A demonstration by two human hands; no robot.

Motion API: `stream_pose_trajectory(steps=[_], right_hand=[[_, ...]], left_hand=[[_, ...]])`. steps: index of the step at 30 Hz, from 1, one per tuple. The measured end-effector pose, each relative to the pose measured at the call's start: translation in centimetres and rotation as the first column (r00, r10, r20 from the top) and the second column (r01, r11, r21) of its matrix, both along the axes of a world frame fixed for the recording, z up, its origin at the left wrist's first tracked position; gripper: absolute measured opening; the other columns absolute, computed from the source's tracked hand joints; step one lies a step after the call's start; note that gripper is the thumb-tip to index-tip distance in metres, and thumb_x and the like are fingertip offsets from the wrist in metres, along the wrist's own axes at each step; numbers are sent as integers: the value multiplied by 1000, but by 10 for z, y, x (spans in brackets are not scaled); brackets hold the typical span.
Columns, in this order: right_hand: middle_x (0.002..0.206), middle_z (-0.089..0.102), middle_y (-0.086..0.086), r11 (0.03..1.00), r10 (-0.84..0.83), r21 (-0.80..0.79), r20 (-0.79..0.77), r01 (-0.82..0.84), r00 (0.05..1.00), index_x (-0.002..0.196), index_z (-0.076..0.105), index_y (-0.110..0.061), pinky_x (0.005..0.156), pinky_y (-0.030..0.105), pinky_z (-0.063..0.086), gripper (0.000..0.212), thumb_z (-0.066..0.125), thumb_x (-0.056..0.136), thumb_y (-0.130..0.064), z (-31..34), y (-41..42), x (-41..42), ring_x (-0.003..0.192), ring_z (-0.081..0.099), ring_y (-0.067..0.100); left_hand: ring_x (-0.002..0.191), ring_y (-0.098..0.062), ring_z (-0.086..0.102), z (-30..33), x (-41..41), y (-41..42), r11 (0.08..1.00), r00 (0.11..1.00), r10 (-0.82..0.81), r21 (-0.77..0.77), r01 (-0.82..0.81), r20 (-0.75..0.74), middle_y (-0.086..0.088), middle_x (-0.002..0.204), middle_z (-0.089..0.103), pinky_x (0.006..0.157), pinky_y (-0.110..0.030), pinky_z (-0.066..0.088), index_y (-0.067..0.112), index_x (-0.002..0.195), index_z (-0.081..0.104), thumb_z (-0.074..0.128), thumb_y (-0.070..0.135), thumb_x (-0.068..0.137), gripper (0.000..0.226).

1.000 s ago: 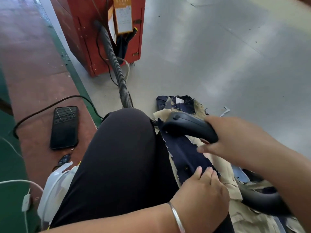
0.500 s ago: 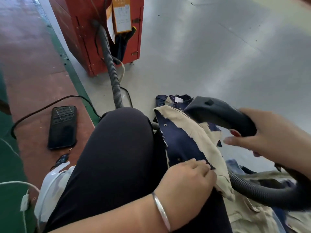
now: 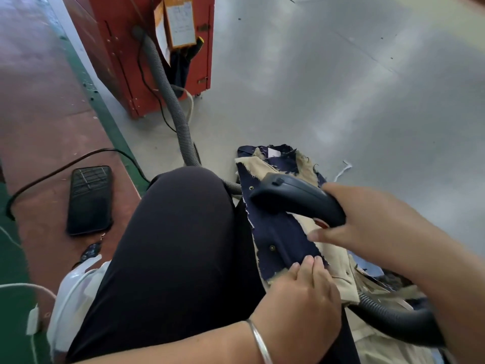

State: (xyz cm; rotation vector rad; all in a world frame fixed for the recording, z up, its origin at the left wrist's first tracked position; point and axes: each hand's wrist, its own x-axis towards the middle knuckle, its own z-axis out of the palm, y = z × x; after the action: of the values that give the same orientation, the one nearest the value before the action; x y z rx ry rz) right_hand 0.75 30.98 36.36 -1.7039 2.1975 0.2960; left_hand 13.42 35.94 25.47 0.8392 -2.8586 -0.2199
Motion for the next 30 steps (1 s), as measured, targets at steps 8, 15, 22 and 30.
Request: stream_pose_trajectory(steps=[8, 15, 22, 30], right_hand=[[65, 60, -2, 1000, 6, -30, 33, -5, 999, 92, 56, -19, 47, 24, 45, 27, 77, 82, -33, -22, -99, 19, 47, 61, 17], [55, 63, 2, 972, -93, -190, 222, 137, 971, 87, 59, -22, 48, 38, 58, 27, 82, 75, -32, 5, -76, -25, 45, 66, 23], [57, 63, -14, 936, -238, -227, 159, 270, 958, 86, 54, -44, 49, 41, 53, 39, 76, 59, -63, 21, 61, -44, 43, 59, 8], [65, 61, -28, 954, -225, -158, 178, 253, 958, 88, 50, -51, 47, 30, 43, 41, 74, 61, -69, 6, 87, -21, 43, 53, 3]], left_hand=[[91, -10, 70, 3, 2, 4, 999, 999, -19, 51, 17, 30, 7, 97, 74, 71, -22, 57, 25, 91, 77, 39, 13, 78, 43], [90, -11, 70, 4, 3, 0, 999, 997, 44, 31, -43, -58, 4, 95, 74, 73, -23, 57, 21, 87, 78, 35, 6, 84, 46], [99, -13, 67, 9, 18, -30, 1000, 972, 8, 0, -8, -235, 1, 103, 72, 83, -28, 55, 16, 93, 75, 39, 11, 81, 39], [74, -22, 62, -6, 15, -14, 980, 958, 1, -190, -58, -286, -10, 91, 69, 73, -29, 49, 2, 93, 73, 59, 3, 81, 18]])
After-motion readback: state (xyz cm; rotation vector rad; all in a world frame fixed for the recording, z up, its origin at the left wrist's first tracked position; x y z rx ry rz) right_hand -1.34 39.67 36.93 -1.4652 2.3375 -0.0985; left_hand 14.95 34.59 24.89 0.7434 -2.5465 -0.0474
